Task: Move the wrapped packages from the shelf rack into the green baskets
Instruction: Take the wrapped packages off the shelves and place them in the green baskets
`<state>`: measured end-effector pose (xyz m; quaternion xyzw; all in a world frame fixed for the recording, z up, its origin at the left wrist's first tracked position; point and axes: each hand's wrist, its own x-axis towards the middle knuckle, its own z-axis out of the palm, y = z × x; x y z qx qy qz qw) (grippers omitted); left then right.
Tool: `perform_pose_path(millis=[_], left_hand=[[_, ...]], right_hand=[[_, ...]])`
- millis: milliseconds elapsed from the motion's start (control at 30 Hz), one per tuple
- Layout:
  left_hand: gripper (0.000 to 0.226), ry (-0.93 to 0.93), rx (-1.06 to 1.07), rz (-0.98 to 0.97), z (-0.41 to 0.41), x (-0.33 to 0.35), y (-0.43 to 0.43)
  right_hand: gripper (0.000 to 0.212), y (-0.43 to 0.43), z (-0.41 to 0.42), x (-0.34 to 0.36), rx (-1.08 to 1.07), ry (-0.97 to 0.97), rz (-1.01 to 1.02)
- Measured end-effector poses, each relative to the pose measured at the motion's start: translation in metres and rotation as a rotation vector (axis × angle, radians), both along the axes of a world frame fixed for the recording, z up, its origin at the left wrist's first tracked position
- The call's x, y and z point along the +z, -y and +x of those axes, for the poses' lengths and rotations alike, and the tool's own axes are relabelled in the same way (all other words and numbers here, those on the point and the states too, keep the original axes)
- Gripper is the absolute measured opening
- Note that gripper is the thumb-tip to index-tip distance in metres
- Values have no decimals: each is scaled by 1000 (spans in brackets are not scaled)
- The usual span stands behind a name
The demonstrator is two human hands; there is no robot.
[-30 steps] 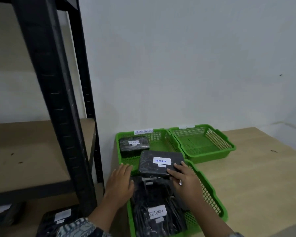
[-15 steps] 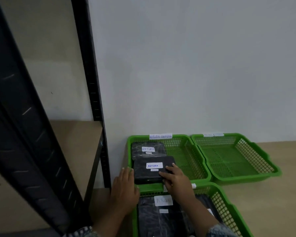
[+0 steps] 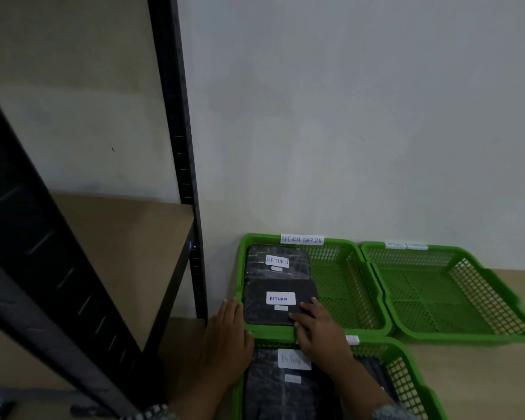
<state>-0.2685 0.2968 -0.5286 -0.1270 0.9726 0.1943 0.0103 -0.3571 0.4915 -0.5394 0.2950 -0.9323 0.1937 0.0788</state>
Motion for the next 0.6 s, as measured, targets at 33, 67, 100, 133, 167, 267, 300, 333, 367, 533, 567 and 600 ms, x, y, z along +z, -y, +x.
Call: perform_pose_path(millis=[33, 67, 100, 133, 167, 267, 300, 333, 367, 533, 567, 600], left_hand=[[60, -1, 8, 5, 0, 0, -1], [60, 0, 12, 4, 1, 2, -3], [61, -3, 11, -2, 1, 4, -4], [62, -7, 10, -7, 2, 6, -6], [62, -16, 14, -12, 4, 9, -8], [61, -45, 19, -32, 10, 15, -14], [62, -69, 16, -33, 12, 16, -16], [66, -95, 15, -26, 15, 18, -18], [71, -115, 10, -22, 17, 19, -20], [76, -124, -45, -136, 32, 37, -31], [73, -121, -58, -151, 36, 41, -33], [71, -112, -70, -161, 41, 45, -36]], right_hand=[[41, 1, 0, 3, 2, 38, 17], [46, 0, 0, 7, 4, 116, 48], [51, -1, -1, 11, 12, 204, 92], [55, -3, -2, 15, 21, 254, 134], [56, -5, -2, 18, 29, 269, 163], [58, -9, -1, 25, 1, 244, 122], [59, -10, 0, 27, -9, 220, 95], [62, -12, 3, 27, -13, 198, 74], [64, -14, 6, 28, -6, 174, 66], [69, -21, 33, 37, 33, 134, 51], [71, -20, 40, 40, 35, 127, 53], [72, -20, 47, 43, 32, 121, 64]])
